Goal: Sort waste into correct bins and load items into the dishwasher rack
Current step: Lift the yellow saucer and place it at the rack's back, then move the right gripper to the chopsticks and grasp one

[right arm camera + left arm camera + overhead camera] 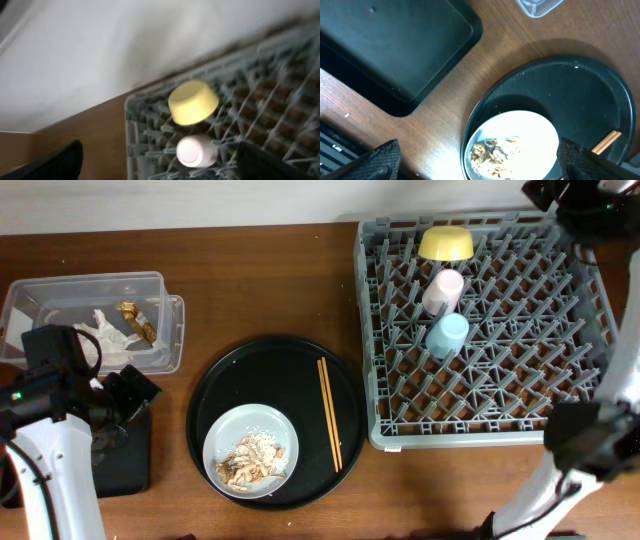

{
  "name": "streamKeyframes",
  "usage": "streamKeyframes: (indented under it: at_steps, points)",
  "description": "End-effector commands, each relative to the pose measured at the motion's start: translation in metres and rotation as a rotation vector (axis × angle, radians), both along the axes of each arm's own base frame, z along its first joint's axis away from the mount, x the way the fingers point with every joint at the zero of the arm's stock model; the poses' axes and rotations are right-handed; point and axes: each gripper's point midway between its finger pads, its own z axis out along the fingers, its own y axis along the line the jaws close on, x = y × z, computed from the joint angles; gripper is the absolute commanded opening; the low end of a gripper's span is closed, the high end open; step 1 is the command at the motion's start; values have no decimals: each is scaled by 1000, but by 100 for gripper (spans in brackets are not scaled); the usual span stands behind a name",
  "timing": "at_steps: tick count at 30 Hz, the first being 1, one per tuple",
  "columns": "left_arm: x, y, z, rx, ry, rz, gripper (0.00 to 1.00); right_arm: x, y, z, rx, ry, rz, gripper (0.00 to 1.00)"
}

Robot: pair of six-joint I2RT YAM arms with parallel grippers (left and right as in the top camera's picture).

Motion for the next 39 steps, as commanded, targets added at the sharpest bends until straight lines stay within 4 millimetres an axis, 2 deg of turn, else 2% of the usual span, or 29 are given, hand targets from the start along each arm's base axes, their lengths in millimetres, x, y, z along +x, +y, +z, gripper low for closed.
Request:
streamKeyframes:
  at_steps: [1,2,3,4,6,8,9,10,12,13,14,17,19,20,22,23,25,26,27,28,29,30,31,33,35,36,37,38,39]
  points:
    - [1,2,4,8,-14,10,99,9,38,19,-220,-78,63,88]
    - [1,2,4,8,-14,10,99,19,51,14,-233,-89,80,60]
    - [1,2,4,8,-14,10,99,35,64,1,-263,-89,85,36]
    - [1,2,4,8,-12,10,99,48,70,-10,-283,-87,81,33]
    - [1,2,4,8,-12,10,99,81,75,-46,-341,-69,49,30]
    - [1,2,4,8,-12,10,99,112,75,-103,-373,-17,32,27]
    - [1,2,4,7,-13,10,100,123,75,-144,-336,44,14,25]
    - [1,2,4,8,-12,10,99,127,75,-167,-318,83,5,25]
    - [1,2,4,7,-12,10,99,129,75,-200,-316,136,15,25]
    - [1,2,4,7,-12,10,99,128,75,-211,-316,163,19,24]
    - [1,2,4,7,-12,10,99,127,75,-214,-315,171,20,24]
    - [1,2,4,7,-12,10,99,112,74,-214,-297,230,12,12]
    - [1,2,4,7,-12,10,99,98,74,-200,-277,262,-6,8]
    - [1,2,4,7,-12,11,99,88,75,-183,-277,265,-5,4]
    - [1,2,4,7,-12,10,99,76,75,-155,-278,245,-9,4]
    - [1,2,4,7,-12,10,99,62,76,-116,-278,200,-15,4]
    - [1,2,4,7,-12,10,99,36,82,-68,-237,157,-29,5]
    - [1,2,4,7,-12,10,100,4,105,-28,-148,114,65,12]
    - [1,2,4,7,-12,10,99,-32,132,4,-44,92,177,25]
    - [1,2,4,7,-12,10,99,-62,151,24,38,92,263,98]
    - [1,2,4,7,-12,10,99,-92,168,40,94,88,358,96]
    - [1,2,4,7,-12,10,100,-123,184,52,112,88,445,68]
    - [1,2,4,7,-12,10,99,-145,193,52,95,129,457,64]
    - [1,2,4,7,-12,10,99,-176,208,30,-18,260,463,71]
    - [1,2,4,7,-12,10,99,-186,218,2,-171,369,433,73]
    - [1,2,4,7,-12,10,99,-191,230,-10,-198,413,436,74]
    - [1,2,4,7,-12,10,99,-200,251,-33,-250,481,465,73]
    - [1,2,4,7,-12,10,99,-203,260,-45,-286,506,485,73]
    - [1,2,4,7,-12,10,99,-205,279,-69,-342,530,530,74]
